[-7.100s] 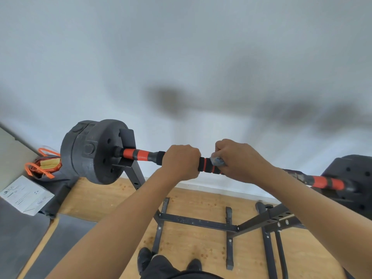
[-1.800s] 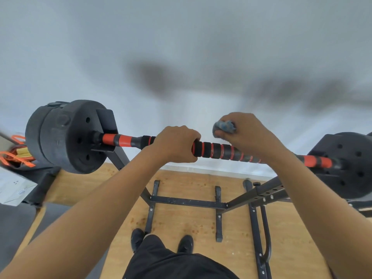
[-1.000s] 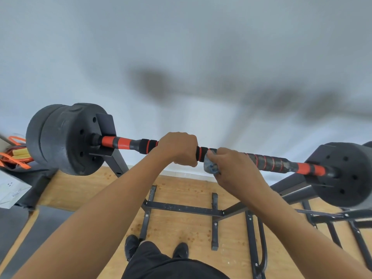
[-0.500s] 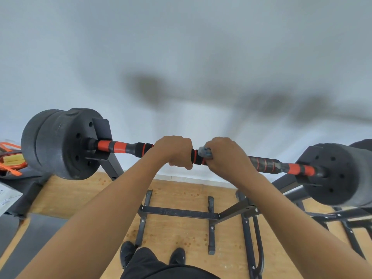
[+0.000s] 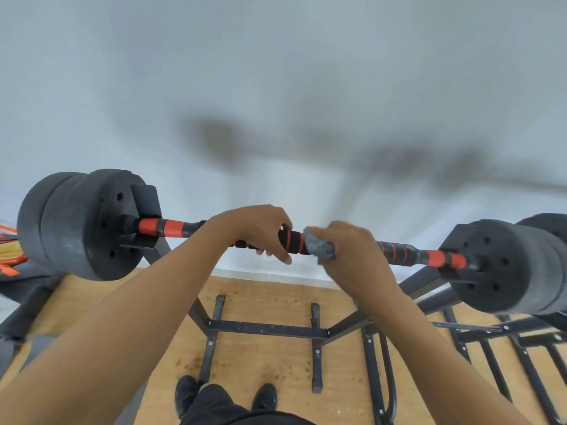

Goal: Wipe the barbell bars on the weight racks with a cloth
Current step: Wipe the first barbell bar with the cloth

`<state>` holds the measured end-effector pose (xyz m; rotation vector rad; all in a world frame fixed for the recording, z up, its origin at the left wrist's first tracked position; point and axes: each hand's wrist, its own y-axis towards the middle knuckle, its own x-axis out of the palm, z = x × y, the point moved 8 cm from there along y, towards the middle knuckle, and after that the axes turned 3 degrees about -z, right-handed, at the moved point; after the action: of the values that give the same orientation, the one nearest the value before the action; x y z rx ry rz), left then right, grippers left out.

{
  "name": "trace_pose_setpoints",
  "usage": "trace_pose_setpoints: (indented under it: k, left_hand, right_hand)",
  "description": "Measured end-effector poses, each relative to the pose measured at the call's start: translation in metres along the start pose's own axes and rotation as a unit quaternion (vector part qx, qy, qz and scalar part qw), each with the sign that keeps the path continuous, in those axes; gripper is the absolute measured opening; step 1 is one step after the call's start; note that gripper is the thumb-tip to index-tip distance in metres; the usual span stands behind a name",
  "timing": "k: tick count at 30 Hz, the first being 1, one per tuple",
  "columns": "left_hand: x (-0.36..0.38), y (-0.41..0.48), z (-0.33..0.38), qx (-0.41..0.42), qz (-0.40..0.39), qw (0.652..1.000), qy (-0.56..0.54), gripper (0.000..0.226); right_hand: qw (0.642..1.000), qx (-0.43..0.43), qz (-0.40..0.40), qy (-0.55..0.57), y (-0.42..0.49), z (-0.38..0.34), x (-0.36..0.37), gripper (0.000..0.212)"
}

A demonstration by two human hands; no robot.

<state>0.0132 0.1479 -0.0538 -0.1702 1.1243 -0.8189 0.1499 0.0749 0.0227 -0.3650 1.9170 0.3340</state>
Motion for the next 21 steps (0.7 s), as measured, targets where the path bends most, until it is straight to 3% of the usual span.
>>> trace_pose_setpoints:
  k: [3,8,11,14,17,21]
  left_hand:
    - [-0.002,-0.021,0.011,0.008,0.219,0.954,0.205,0.038]
    - [0.023,-0.021,0.016,-0.018,0.356,0.889,0.289,0.033]
    - [0.015,-0.013,0.013,-0.048,0.313,0.904,0.288,0.025]
    - [0.008,-0.004,0.010,-0.048,0.250,0.935,0.248,0.025]
    - [0.011,0.009,0.001,-0.065,0.102,0.981,0.151,0.028]
    - [0.016,0.010,-0.001,-0.051,-0.076,0.995,-0.039,0.023]
  right_hand:
    - [0.999,0.020,0.004,-0.047,0.031,0.006,-0.010,0.029]
    - [0.991,0.052,-0.096,-0.078,0.044,-0.001,0.028,0.014]
    - [0.994,0.043,-0.084,-0.063,0.029,-0.006,0.032,0.010]
    - [0.995,0.034,-0.067,-0.070,0.013,-0.006,0.035,0.033]
    - [0.994,0.031,-0.076,-0.065,0.001,-0.006,0.045,0.061]
    - [0.997,0.029,-0.050,-0.047,-0.007,-0.005,0.046,0.064]
